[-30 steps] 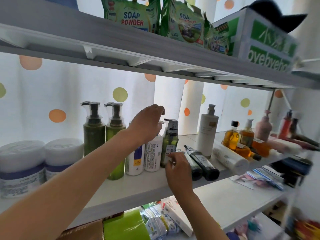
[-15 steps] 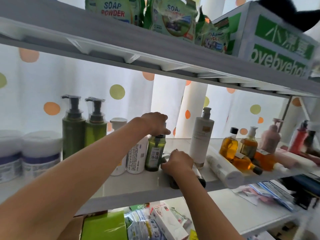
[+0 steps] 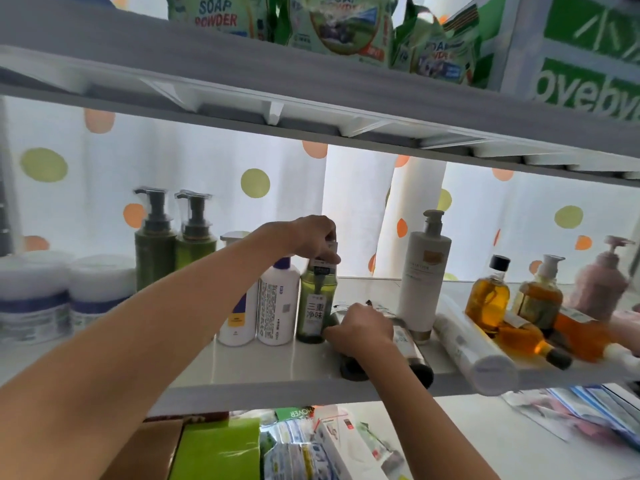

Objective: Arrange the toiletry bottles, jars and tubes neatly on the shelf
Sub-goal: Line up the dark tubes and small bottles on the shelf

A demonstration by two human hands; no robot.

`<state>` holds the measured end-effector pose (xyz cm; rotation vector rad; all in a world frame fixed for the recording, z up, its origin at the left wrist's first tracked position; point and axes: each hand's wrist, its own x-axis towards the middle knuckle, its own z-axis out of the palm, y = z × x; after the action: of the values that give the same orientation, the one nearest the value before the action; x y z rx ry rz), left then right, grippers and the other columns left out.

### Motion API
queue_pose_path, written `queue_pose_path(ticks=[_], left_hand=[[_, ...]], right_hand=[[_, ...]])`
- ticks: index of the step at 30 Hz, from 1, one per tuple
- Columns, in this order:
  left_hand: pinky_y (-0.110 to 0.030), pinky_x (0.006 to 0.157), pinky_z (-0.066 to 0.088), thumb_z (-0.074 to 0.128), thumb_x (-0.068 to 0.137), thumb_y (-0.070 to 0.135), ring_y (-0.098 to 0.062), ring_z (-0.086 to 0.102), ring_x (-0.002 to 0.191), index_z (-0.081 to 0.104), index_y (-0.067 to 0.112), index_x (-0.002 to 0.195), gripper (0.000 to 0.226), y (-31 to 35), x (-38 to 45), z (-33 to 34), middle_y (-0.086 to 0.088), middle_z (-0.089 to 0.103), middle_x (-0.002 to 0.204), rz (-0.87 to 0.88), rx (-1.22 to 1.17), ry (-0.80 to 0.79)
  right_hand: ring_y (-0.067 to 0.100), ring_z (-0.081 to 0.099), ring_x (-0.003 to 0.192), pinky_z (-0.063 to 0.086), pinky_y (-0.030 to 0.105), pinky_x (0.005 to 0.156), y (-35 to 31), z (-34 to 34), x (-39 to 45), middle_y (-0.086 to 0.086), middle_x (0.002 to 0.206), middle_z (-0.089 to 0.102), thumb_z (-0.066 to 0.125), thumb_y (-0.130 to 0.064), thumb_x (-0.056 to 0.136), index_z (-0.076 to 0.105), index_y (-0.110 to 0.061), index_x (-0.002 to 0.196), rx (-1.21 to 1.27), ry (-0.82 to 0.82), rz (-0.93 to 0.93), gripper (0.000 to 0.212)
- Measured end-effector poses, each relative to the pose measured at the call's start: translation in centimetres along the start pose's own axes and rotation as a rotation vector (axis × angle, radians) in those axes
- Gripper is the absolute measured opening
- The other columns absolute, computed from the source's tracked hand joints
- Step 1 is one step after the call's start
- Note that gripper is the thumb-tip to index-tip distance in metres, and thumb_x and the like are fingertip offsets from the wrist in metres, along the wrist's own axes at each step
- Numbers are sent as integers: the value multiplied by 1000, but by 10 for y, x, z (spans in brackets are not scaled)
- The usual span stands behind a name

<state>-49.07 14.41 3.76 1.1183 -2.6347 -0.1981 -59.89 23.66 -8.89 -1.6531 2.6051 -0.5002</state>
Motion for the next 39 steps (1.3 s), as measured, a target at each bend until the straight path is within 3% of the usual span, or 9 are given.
queue_pose_path(ticks=[5, 12, 16, 19, 22, 24, 29, 34, 39], left_hand=[[-31, 70, 42, 71, 82, 38, -20, 54, 83, 53, 18, 88, 28, 0, 3, -1, 3, 57, 86, -38, -26, 20], [-30, 75, 41, 60, 88, 49, -20, 51, 92, 51, 20, 107, 36, 3, -6, 0, 1, 59, 101, -68, 81, -3], [-43, 78, 57, 46, 90, 59, -21, 54, 96, 47, 30, 121, 42, 1, -11, 6, 3, 58, 106, -96, 62, -31], [-45, 85, 54, 37, 92, 63, -22, 52, 101, 45, 34, 126, 45, 0, -10, 7, 3, 58, 116, -88, 102, -20], [-35, 73, 52, 35, 92, 64, -20, 52, 96, 46, 34, 124, 44, -2, -9, 7, 5, 58, 111, -78, 86, -14], [-37, 80, 49, 35, 90, 69, -20, 53, 102, 45, 34, 128, 53, -5, -8, 8, 6, 59, 118, -56, 85, -11], [-37, 94, 41, 38, 91, 67, -20, 51, 115, 42, 34, 137, 57, -7, -4, 11, 7, 57, 131, -32, 94, -1], [-35, 87, 42, 44, 91, 63, -21, 55, 108, 51, 31, 128, 49, -8, -3, 16, 5, 63, 116, -23, 137, 85], [-34, 72, 38, 44, 92, 61, -23, 57, 100, 51, 23, 125, 51, -6, -2, 22, 1, 65, 109, -11, 248, 162]], right_hand=[[12, 53, 69, 42, 27, 59, 12, 2, 0, -2, 77, 56, 63, -44, 82, 52, -17, 81, 194, 14, 50, 30], [23, 62, 95, 43, 30, 71, 8, 10, -1, 4, 105, 65, 59, -51, 82, 47, -12, 123, 319, 254, 98, 58], [24, 63, 98, 42, 29, 67, 3, 18, -4, 6, 115, 63, 57, -53, 88, 30, -15, 140, 401, 471, 94, 70], [27, 59, 110, 49, 36, 79, -1, 28, -6, 7, 130, 54, 57, -50, 90, 21, -18, 146, 549, 583, 62, 73], [29, 52, 124, 48, 41, 92, -1, 36, -5, 6, 145, 43, 62, -45, 90, 12, -20, 152, 655, 621, -4, 83], [29, 48, 128, 45, 42, 97, 1, 36, -2, 5, 149, 39, 66, -43, 88, 8, -22, 154, 728, 612, -9, 91], [23, 53, 123, 44, 30, 89, 4, 43, -6, 2, 148, 39, 54, -43, 94, 2, -28, 155, 686, 583, -125, 81], [18, 57, 110, 39, 21, 79, 10, 43, -3, 1, 129, 50, 68, -33, 85, 10, -30, 154, 705, 583, -110, 91], [19, 56, 111, 44, 27, 83, 11, 43, 0, 1, 127, 52, 73, -34, 78, 12, -30, 155, 662, 598, -92, 98]])
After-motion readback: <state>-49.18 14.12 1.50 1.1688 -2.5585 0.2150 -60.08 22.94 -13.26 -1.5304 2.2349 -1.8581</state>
